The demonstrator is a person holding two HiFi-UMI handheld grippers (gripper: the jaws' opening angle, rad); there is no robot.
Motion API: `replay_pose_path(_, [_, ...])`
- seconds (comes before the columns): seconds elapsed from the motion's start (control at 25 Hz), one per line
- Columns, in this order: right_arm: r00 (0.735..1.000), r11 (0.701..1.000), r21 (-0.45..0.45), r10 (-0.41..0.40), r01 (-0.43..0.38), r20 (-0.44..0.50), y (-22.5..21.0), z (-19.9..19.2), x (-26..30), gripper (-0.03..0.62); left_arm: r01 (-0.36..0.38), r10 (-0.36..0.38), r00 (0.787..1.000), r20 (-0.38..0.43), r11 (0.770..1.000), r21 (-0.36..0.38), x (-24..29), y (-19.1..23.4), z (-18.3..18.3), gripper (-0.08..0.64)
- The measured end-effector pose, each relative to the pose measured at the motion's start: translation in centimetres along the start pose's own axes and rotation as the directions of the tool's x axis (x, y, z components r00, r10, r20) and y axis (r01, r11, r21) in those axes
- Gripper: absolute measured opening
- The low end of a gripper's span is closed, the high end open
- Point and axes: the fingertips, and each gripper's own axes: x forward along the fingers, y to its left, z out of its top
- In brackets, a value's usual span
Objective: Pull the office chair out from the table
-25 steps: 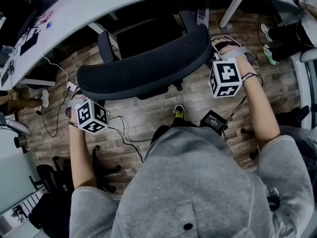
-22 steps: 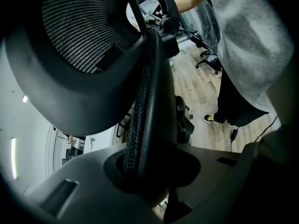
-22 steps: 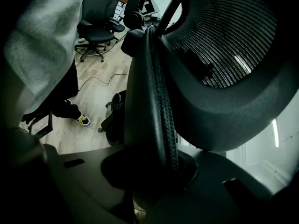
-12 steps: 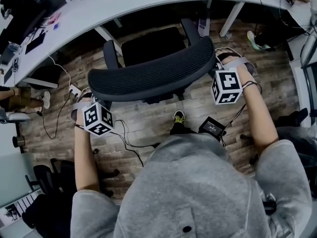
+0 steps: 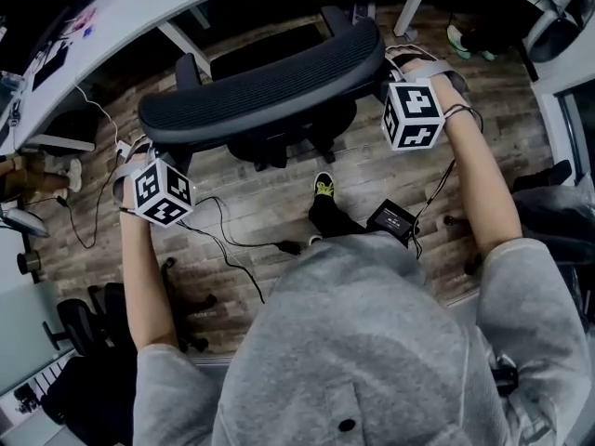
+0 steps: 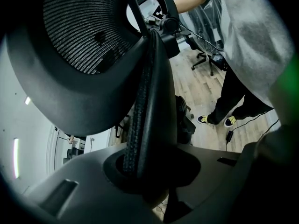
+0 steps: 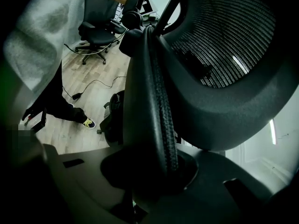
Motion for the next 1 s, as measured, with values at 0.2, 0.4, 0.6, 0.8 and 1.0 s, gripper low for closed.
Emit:
replay_pose_path(0.2, [1.000,1.000,0.001,-0.002,0.002,-0.001,1.8,0.8,-1.6,0.095,-0.004,0.004,1.000,0.006,1.000,0.001,-1.6,-1.9,-0.1,0.094])
replay_pose_path(0.4, [1.000,1.000,0.009,0.001,-0.001,-0.001,3.5,1.0,-3.1,0.097,-0.004,0.004,1.000,0.007,1.000,0.003,-2.8,-3.7,0.3,0.094])
replay_pose_path(0.6, [1.000,1.000,0.013,-0.009,0.009,-0.008,5.0,1.4,-4.7,0.100,-0.012,0.012,1.000,0.009,1.000,0.001,-4.1,-5.4,0.7,0.094])
replay_pose_path(0.8, [1.000,1.000,0.017,-0.009,0.009,-0.012,6.8,2.1,-6.6,0.101,-0.013,0.013,1.000,0.016,1.000,-0.001,-5.9,-7.4,0.8,0.095])
replay_pose_path(1.0, [1.000,0.999,0.029,-0.026,0.026,-0.010,8.4,2.5,-7.8,0.109,-0.023,0.023,0.999,0.022,1.000,-0.001,-7.0,-9.1,1.0,0.097])
